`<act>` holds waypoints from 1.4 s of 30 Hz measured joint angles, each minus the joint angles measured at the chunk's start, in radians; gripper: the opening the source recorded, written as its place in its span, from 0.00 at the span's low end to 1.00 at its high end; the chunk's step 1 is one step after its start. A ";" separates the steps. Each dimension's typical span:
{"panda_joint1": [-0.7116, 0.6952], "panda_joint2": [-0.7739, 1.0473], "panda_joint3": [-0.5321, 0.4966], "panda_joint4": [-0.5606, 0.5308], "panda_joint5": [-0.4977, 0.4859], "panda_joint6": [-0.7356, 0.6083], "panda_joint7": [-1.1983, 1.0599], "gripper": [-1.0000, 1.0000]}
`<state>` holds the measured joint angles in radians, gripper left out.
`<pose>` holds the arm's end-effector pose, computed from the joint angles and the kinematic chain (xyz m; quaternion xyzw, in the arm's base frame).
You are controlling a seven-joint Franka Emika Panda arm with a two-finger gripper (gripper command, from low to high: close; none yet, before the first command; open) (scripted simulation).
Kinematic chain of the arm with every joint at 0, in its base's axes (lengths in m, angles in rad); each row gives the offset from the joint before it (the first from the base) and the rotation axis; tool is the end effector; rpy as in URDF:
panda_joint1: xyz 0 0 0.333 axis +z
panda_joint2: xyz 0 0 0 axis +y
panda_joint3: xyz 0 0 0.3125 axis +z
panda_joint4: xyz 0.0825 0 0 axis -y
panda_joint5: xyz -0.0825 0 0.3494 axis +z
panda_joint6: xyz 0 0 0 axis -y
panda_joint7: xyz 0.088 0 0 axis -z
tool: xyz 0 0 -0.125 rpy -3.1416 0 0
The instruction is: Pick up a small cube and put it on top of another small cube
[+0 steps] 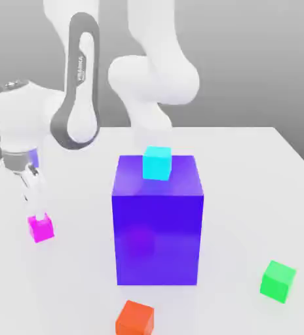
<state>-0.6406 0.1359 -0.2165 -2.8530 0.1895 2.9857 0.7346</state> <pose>0.2137 -0.2722 0.1747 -0.6306 0.7761 -0.0013 0.0001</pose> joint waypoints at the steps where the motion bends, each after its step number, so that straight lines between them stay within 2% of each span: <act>1: -0.037 0.036 0.046 0.008 0.036 0.028 -0.027 0.50; 3: -0.119 0.107 0.135 0.022 0.068 0.086 -0.055 0.50; 4: -0.146 0.134 0.163 0.027 0.078 0.108 -0.064 0.00; 10: -0.159 0.147 0.177 0.030 0.080 0.119 -0.066 0.00; 12: -0.133 0.112 0.149 0.022 0.067 0.091 -0.054 0.00; 16: -0.064 -0.022 0.047 -0.007 -0.067 -0.014 0.048 0.00; 19: -0.059 -0.106 0.032 -0.010 -0.165 -0.088 0.109 0.00; 35: 0.431 0.033 0.357 0.341 -0.224 -0.228 0.430 0.00; 42: 0.635 0.043 0.487 0.412 -0.265 -0.292 0.672 0.00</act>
<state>-0.0059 0.1793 0.2710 -2.4412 -0.0750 2.6935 1.4070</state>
